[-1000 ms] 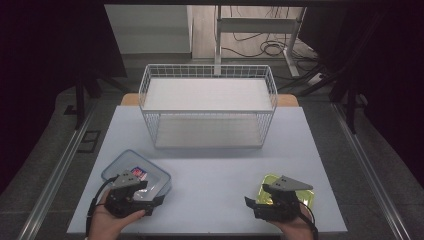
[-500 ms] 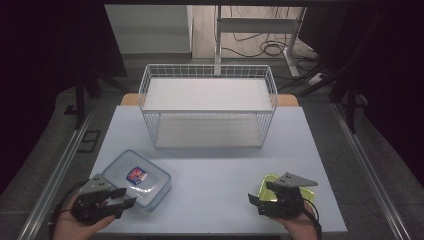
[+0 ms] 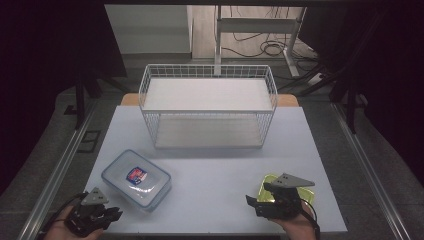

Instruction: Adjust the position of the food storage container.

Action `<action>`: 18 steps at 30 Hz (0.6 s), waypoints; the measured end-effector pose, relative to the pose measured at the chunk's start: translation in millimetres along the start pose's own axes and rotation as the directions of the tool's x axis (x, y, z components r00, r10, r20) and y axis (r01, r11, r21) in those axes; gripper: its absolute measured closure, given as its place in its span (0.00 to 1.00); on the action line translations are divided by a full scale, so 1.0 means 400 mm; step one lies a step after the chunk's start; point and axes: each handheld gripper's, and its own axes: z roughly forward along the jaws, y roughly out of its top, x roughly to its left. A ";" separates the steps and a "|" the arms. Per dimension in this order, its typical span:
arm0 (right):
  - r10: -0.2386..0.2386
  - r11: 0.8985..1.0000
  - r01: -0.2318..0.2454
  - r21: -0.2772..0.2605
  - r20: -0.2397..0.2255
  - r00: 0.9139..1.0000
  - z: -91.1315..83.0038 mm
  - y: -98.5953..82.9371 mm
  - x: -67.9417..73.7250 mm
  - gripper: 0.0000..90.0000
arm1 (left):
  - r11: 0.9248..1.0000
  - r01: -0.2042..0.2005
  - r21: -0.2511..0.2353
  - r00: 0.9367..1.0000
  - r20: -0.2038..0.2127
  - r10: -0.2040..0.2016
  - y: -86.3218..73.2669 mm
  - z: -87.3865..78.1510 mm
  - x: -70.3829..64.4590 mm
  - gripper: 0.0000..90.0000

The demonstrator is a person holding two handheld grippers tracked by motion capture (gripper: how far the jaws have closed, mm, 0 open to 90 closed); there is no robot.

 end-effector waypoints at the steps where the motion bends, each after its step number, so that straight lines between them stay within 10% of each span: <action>1: 0.001 1.000 -0.001 -0.001 0.001 1.000 -0.001 0.000 0.000 0.26 | 1.000 -0.016 0.018 1.000 0.006 0.016 0.004 0.013 -0.002 0.97; 18: 0.002 1.000 -0.002 0.004 0.002 1.000 -0.002 -0.003 -0.002 0.26 | 0.995 -0.088 0.052 0.995 0.051 0.085 0.097 0.092 -0.055 1.00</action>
